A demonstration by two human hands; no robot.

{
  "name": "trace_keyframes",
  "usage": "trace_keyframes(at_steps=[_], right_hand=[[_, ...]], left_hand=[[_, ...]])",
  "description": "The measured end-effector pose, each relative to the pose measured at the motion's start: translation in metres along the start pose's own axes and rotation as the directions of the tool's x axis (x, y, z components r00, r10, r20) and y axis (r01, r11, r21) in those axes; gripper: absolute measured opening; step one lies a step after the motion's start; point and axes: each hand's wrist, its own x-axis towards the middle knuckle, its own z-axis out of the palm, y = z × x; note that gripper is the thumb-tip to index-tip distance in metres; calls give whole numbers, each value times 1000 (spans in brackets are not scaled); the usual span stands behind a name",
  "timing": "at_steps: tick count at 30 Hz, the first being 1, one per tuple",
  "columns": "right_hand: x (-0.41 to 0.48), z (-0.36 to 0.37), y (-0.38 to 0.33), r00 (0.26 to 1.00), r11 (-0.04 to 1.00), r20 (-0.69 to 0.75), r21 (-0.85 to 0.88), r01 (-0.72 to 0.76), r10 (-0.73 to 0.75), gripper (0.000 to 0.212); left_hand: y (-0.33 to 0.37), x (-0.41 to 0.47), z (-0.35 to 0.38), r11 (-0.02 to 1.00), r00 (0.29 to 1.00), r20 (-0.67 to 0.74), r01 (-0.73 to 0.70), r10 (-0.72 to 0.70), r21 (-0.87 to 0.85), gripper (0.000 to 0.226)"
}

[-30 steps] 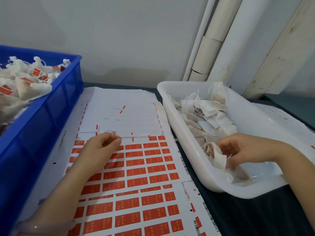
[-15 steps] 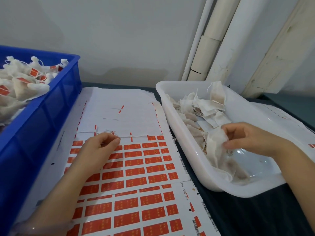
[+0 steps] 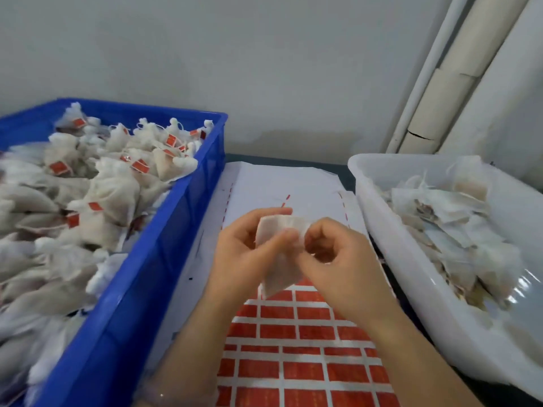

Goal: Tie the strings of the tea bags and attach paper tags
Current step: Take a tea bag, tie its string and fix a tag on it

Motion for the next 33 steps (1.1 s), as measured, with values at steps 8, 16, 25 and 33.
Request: trace_keyframes(at_steps=[8,16,25,33], right_hand=[[25,22,26,950,881,-66,400,-254,304,14],[14,28,32,949,771,-52,598,-219,310,17],[13,5,45,896,638,-197,761,-115,397,9],[2,0,36,988,858,-81,490,156,-134,8]], left_hand=[[-16,7,-2,979,985,-80,163,-154,119,5],[-15,7,6,968,994,-56,106,-96,229,8],[-16,8,-1,866,995,-17,97,-101,491,12],[-12,10,-3,953,971,-12,236,-238,187,37]])
